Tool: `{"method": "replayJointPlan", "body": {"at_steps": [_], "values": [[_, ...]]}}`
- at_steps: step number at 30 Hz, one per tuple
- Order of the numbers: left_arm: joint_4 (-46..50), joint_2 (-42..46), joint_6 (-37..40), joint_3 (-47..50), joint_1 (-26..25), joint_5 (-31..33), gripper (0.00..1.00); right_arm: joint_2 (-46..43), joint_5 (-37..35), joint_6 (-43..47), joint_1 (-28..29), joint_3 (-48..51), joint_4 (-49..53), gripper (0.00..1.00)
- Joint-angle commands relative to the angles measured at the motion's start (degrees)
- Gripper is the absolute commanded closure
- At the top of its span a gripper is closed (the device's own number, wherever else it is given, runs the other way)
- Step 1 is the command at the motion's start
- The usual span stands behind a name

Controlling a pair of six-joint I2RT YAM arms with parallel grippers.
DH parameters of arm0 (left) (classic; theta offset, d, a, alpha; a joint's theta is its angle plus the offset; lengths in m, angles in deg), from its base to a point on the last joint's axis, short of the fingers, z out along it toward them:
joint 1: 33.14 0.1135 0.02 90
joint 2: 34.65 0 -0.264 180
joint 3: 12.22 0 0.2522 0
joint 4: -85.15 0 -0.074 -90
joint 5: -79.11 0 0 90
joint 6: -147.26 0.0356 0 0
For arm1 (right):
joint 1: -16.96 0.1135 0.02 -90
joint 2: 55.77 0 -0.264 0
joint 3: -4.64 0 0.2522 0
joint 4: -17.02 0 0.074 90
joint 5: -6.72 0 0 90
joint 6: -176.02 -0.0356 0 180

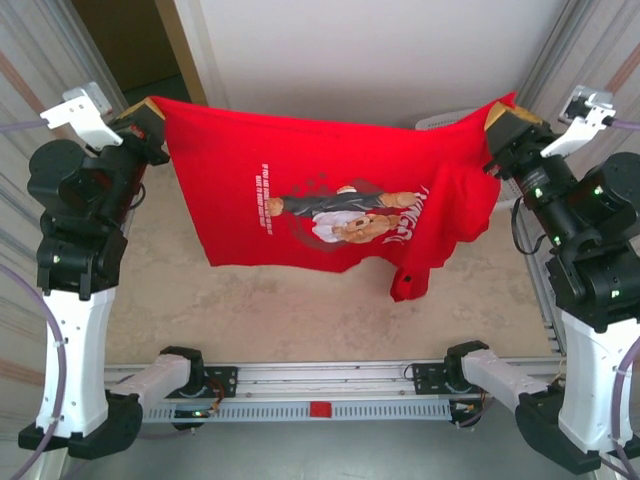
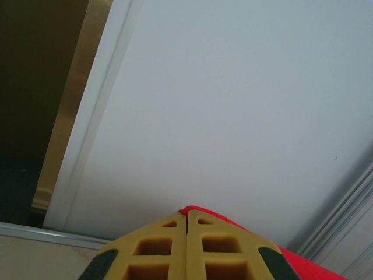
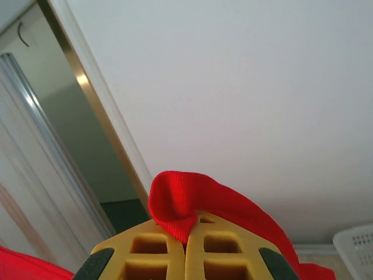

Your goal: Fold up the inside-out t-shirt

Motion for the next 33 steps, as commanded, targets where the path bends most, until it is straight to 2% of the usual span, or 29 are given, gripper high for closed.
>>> {"method": "replayJointPlan", "body": {"at_steps": [1, 5, 9, 11, 14, 18, 21, 24, 26, 29, 33], "values": [[-2.32, -4.21, 1.83, -2.51, 1.77, 1.57, 1.0, 5.08, -1.23, 3.06, -0.53, -1.05, -4.02, 1.0], [-3.28, -12.48, 1.25, -4.83, 5.03, -1.32, 1.0, 13.42, 0.3, 2.75, -2.08, -1.05, -6.79, 1.0], [-4.25, -22.94, -0.87, -10.03, 8.72, -3.65, 1.0, 23.36, 5.95, -0.62, -6.78, -6.01, -9.68, 1.0], [-4.5, -28.41, -1.79, -14.59, 9.77, -4.77, 1.0, 29.47, 10.15, -3.76, -9.97, -11.26, -10.24, 1.0], [-2.21, -35.88, -2.44, -24.71, 10.46, -5.41, 1.0, 38.81, 17.1, -9.8, -14.84, -24.27, -9.33, 1.0], [0.37, -40.94, -3.49, -37.28, 10.44, -4.96, 1.0, 48.67, 20.41, -13.84, -17.53, -45.46, -4.46, 1.0], [1.59, -42.14, -3.33, -43.93, 10.44, -5.11, 1.0, 48.71, 21.54, -17.31, -19.01, -48.63, -6.06, 1.0], [2.46, -40.86, -3.17, -44.42, 10.44, -6.01, 1.0, 43.73, 22.42, -17.84, -19.25, -42.18, -7.8, 1.0], [1.44, -38.31, -3.11, -39.45, 10.44, -7.04, 1.0, 38.25, 22.38, -17.33, -18.6, -32.61, -10.38, 1.0], [-2.26, -30.9, -3.05, -23.39, 10.36, -8.22, 1.0, 27.9, 20.98, -15.97, -17.01, -13.92, -14.76, 1.0], [-11.39, -16.94, -4.97, 7.79, 10.11, -8.72, 1.0, 12.23, 17.7, -14.88, -13.16, 15.37, -18.71, 1.0]]}}
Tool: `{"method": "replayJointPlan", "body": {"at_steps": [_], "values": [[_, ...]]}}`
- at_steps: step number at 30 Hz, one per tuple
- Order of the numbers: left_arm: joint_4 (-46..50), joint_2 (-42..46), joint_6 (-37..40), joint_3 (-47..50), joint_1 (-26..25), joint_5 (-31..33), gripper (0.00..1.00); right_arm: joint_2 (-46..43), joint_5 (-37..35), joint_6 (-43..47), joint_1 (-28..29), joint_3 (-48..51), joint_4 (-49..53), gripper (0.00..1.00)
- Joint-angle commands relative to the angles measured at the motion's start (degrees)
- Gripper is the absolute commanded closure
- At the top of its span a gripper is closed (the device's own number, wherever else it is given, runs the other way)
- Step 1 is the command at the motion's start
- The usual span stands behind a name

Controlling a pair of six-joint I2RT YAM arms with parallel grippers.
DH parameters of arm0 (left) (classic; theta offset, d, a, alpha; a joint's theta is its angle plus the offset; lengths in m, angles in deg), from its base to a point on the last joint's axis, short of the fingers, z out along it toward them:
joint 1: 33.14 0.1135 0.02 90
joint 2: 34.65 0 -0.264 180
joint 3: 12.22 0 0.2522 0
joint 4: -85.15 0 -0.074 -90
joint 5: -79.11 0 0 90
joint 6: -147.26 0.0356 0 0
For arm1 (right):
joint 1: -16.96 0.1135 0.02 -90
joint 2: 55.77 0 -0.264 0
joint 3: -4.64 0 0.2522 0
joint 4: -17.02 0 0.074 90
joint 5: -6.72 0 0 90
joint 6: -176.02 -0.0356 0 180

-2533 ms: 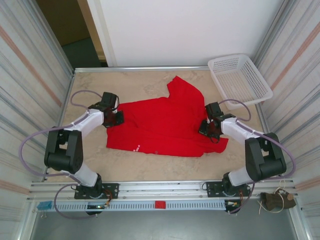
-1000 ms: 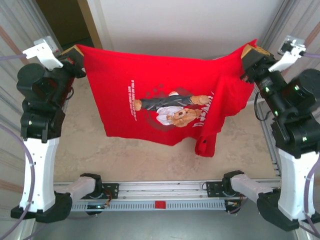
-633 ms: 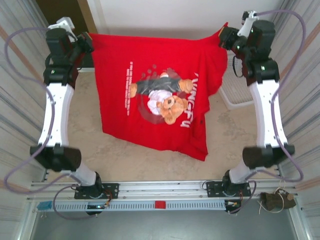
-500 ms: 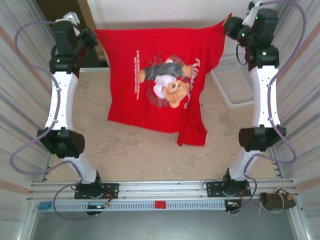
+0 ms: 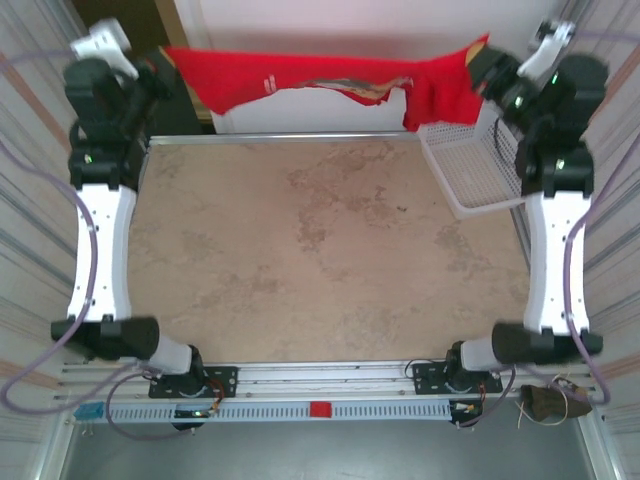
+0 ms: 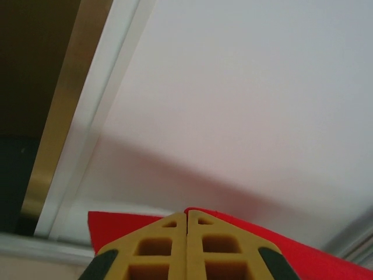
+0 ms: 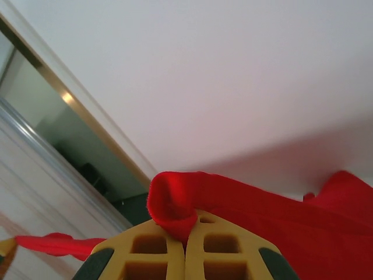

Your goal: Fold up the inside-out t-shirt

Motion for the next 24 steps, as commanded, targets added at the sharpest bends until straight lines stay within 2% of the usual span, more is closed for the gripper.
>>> {"method": "replayJointPlan", "body": {"at_steps": [1, 4, 7, 9, 12, 17, 24], "values": [[-5.46, 7.52, -2.02, 21.63, 0.9, 0.89, 1.0, -9.69, -4.42, 1.18, 3.33, 18.6, -2.71, 1.0], [-7.93, 16.61, -3.34, 41.92, 0.89, 3.15, 1.0, -19.07, -9.29, 1.53, 8.73, 36.48, -1.71, 1.0], [-6.57, 23.42, -3.85, 56.52, 1.63, 6.64, 1.0, -27.17, -12.91, -1.61, 15.92, 52.42, -0.66, 1.0], [-5.47, 26.85, -3.92, 62.72, 2.77, 8.66, 1.0, -30.35, -16.04, -3.32, 21.22, 59.55, 0.96, 1.0], [-4.49, 30.17, -4.15, 67.62, 6.0, 7.04, 1.0, -34.35, -22.54, -5.74, 28.64, 66.29, 5.19, 1.0], [1.15, 33.03, -2.43, 68.31, 7.39, 5.83, 1.0, -38.94, -29.15, -8.8, 36.03, 70.65, 11.55, 1.0], [6.17, 37.61, -2.63, 72.06, 7.39, 7.32, 1.0, -38.94, -30.18, -14.45, 43.33, 75.98, 10.26, 1.0]]}}
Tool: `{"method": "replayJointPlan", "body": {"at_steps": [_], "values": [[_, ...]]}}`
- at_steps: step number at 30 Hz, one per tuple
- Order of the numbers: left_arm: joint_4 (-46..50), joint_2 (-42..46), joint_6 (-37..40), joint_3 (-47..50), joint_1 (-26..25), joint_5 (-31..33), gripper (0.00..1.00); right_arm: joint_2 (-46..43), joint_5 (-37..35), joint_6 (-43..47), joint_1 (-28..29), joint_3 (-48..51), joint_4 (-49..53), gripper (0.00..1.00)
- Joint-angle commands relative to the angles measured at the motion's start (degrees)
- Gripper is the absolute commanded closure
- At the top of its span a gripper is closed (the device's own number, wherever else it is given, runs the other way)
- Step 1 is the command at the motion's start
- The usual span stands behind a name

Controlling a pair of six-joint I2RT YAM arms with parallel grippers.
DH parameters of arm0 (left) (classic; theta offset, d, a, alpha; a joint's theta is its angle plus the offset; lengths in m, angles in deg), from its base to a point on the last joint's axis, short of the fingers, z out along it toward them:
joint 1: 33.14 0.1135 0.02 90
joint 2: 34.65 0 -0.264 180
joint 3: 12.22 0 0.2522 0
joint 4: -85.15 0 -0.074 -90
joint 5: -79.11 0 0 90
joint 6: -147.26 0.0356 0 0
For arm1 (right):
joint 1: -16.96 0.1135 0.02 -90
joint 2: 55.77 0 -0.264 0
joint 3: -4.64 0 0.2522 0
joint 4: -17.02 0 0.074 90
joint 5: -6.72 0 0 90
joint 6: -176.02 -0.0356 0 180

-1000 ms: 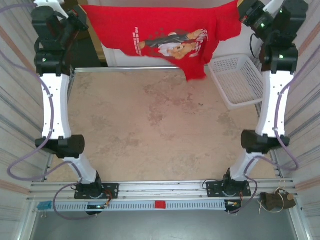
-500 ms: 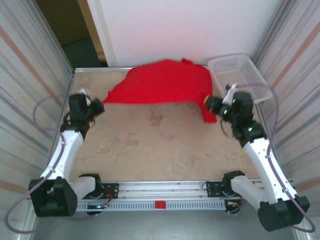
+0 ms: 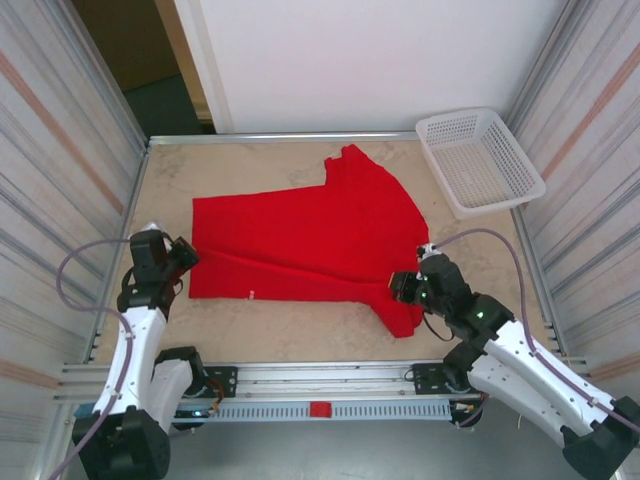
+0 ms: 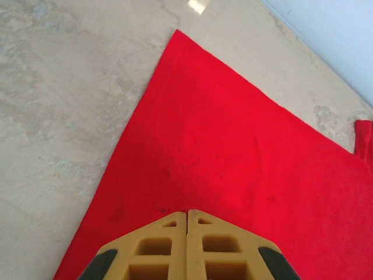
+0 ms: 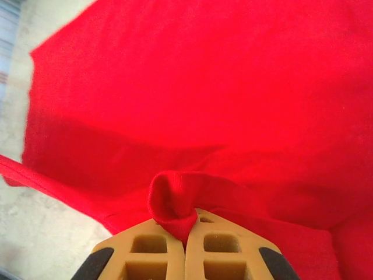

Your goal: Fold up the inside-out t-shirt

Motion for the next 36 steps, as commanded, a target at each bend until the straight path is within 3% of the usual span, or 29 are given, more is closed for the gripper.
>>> {"method": "replayJointPlan", "body": {"at_steps": [1, 6, 7, 8, 9, 10, 12, 15, 19, 22, 25, 30, 36], "values": [[4.01, 2.19, 0.48, 2.01, 0.33, 2.11, 1.0, 1.63, -4.18, -4.42, 4.22, 1.75, 0.14, 1.0], [7.44, 6.5, -0.63, 3.07, 0.32, 1.57, 1.0, 5.43, -7.57, -5.61, 11.32, 1.14, -0.23, 1.0], [8.72, 7.71, -1.28, 3.08, 0.33, 1.02, 1.0, 6.05, -7.33, -5.42, 12.04, 0.7, -0.05, 0.87], [9.72, 9.13, -1.64, 3.09, 0.33, -0.45, 1.0, 6.38, -7.42, -5.03, 12.2, -0.33, 1.36, 0.66], [11.0, 10.51, -2.2, 2.91, 0.27, -1.04, 0.93, 6.41, -8.26, -4.56, 12.19, -1.61, 3.06, 0.49], [12.88, 12.34, -3.01, 2.39, 0.29, -1.18, 0.83, 5.9, -10.06, -3.78, 12.13, -3.48, 5.21, 0.37], [16.27, 16.33, -4.64, 1.04, 0.25, -0.26, 0.61, 4.49, -13.34, -1.18, 10.9, -7.18, 7.74, 0.29], [20.5, 21.16, -7.07, -2.03, 0.25, 2.7, 0.42, 4.3, -10.0, 4.06, 1.8, -12.82, 8.44, 0.26], [15.38, 19.47, -9.42, -3.44, 0.24, 3.27, 0.36, 11.77, 2.74, 9.78, -15.66, -18.37, 2.85, 0.27], [4.36, 6.36, -9.17, -5.47, 0.3, -0.5, 0.35, 26.74, 10.56, 12.6, -23.59, -25.46, -3.46, 0.27], [-2.26, -14.0, -6.0, -13.32, 0.08, -5.06, 0.35, 43.97, 15.66, 13.74, -25.69, -35.79, -5.92, 0.31], [-1.47, -43.2, -1.1, -30.62, -0.05, -8.02, 0.37, 65.61, 20.13, 9.78, -26.27, -47.92, -10.55, 0.38], [1.43, -63.2, -1.23, -45.65, -1.28, -12.05, 0.38, 78.73, 19.59, 5.08, -26.38, -55.7, -12.37, 0.4]]}}
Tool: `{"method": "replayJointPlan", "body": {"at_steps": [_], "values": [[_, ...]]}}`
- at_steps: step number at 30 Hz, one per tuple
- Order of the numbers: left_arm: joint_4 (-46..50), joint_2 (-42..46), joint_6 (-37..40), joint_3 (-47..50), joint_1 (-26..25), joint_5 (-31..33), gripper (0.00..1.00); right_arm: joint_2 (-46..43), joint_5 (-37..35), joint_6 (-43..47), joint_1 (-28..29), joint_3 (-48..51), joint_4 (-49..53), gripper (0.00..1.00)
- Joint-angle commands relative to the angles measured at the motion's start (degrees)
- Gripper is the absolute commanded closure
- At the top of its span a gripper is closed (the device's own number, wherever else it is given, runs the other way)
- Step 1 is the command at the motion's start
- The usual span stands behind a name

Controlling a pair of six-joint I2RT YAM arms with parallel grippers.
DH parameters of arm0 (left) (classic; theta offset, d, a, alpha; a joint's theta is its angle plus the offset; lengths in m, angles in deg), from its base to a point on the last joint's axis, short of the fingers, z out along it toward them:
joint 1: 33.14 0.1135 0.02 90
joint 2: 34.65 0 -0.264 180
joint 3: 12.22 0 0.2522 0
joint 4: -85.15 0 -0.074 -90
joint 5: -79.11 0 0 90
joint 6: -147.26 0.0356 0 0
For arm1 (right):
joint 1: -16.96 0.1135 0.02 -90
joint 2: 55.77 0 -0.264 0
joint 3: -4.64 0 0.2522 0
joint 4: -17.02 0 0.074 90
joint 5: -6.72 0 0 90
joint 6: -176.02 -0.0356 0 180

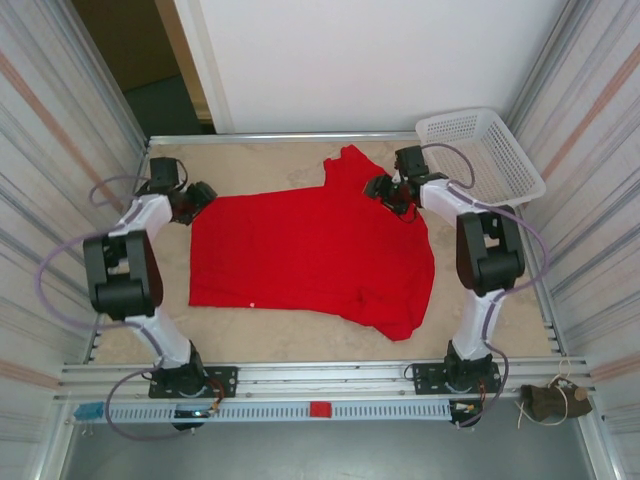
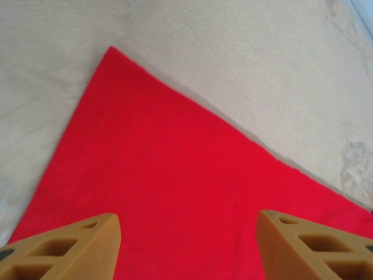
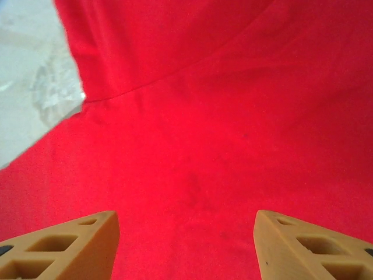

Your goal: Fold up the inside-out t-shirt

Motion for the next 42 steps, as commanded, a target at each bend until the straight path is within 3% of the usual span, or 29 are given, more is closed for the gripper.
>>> {"method": "replayJointPlan", "body": {"at_steps": [1, 13, 20, 26, 31, 38, 42], "values": [[2.35, -7.25, 1.31, -7.05, -1.13, -3.13, 0.39, 3.67, 0.94, -3.87, -0.55, -4.27, -1.78, 0.4], [9.72, -29.51, -1.26, -31.15, -2.39, 0.42, 0.4, 19.88, -2.13, -10.06, -2.9, -19.63, 3.12, 0.4], [16.75, -41.19, -1.28, -52.56, -1.95, 0.95, 0.4, 30.45, -2.75, -9.3, -3.97, -40.03, 10.83, 0.4], [20.51, -46.13, -0.47, -67.67, -0.77, -0.18, 0.4, 34.52, 3.49, -5.41, -4.6, -51.42, 12.51, 0.42], [18.29, -34.37, 4.91, -59.48, -1.82, -1.73, 0.4, 21.04, 5.96, -0.06, -3.43, -40.12, 8.3, 0.42], [9.46, -5.69, 6.24, -22.65, -3.8, 0.68, 0.38, -3.57, 2.06, 1.47, -3.1, -10.05, 4.39, 0.39], [6.91, 5.47, 5.32, -5.99, -3.8, 1.79, 0.38, -15.66, 1.18, 2.57, -2.8, 4.96, 4.21, 0.37]]}}
